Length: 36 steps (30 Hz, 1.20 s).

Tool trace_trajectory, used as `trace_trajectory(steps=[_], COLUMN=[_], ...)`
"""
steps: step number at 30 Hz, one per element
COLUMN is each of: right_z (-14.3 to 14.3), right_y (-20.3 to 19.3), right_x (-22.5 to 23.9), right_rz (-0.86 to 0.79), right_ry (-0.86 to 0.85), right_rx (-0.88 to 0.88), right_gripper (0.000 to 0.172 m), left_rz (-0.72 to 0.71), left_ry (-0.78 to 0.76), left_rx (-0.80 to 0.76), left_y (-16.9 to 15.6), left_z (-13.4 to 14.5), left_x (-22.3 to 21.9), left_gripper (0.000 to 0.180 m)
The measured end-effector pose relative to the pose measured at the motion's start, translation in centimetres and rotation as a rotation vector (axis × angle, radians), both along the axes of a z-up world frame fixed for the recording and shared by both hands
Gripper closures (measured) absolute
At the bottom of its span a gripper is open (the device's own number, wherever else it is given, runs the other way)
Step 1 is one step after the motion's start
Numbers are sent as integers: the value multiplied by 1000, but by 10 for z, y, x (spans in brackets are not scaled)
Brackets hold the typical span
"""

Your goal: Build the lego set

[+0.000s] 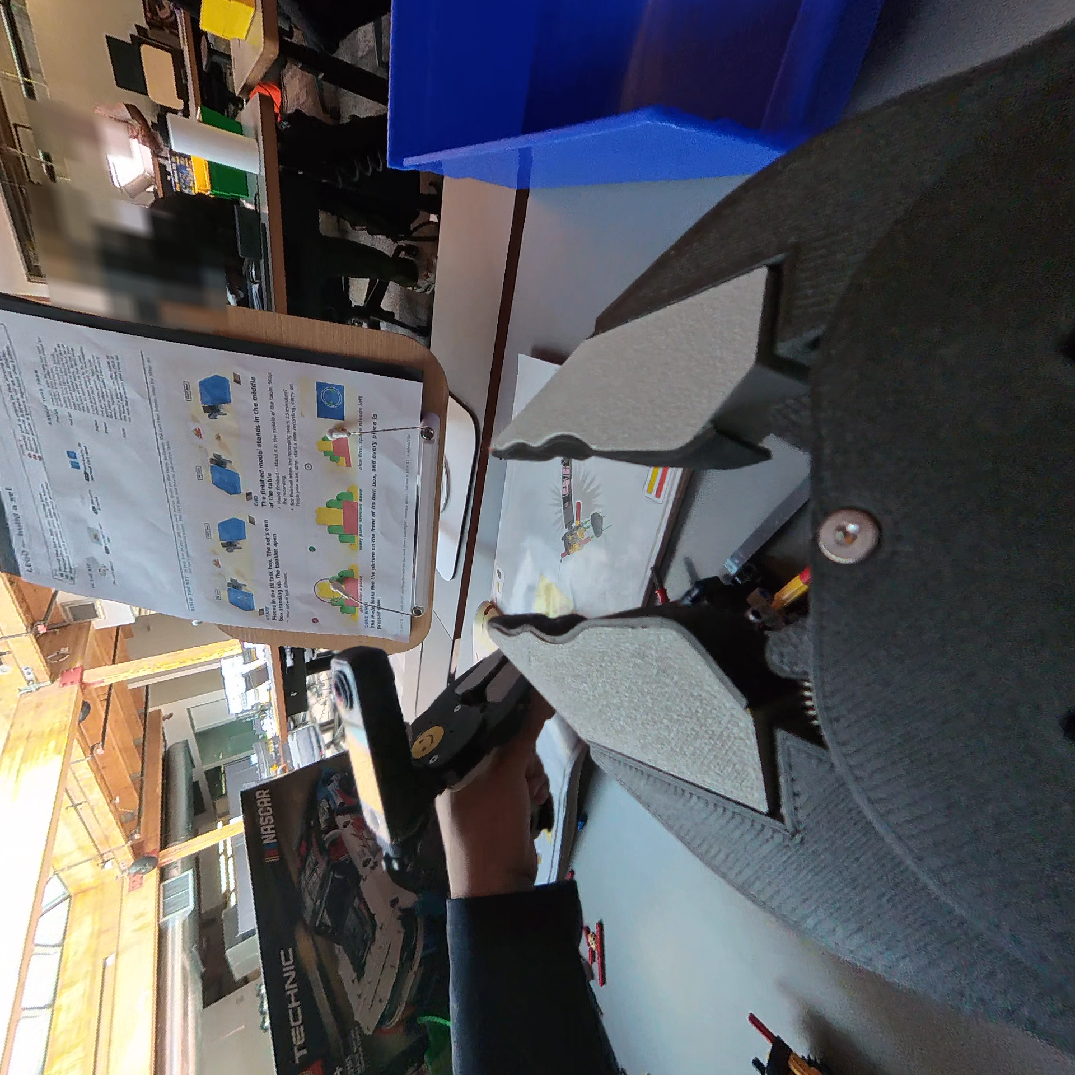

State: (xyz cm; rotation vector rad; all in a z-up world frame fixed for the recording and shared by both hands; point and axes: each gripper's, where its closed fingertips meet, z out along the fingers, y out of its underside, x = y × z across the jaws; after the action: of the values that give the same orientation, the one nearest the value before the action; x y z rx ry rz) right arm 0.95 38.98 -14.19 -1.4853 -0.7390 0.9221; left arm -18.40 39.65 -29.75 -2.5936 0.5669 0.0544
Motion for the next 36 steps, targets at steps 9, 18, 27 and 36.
trace_trajectory(steps=[9, 18, 27, 36], right_z=[-13, -18, -17, -23], right_y=[10, 11, 6, 7], right_x=[0, -1, -3, -5], right_rz=[-33, -22, -6, 8], right_ry=[-50, -56, -66, -86], right_rx=[-32, -55, -42, -57], right_gripper=[111, 113, 115, 116], left_rz=[32, 54, 74, 117], left_ry=[-252, -106, -167, -445], left_rx=[-127, -98, 9, 79], left_y=[-6, 18, 21, 13], left_z=[10, -3, -1, 35], left_x=[41, 30, 17, 7], left_gripper=[85, 128, 180, 180])
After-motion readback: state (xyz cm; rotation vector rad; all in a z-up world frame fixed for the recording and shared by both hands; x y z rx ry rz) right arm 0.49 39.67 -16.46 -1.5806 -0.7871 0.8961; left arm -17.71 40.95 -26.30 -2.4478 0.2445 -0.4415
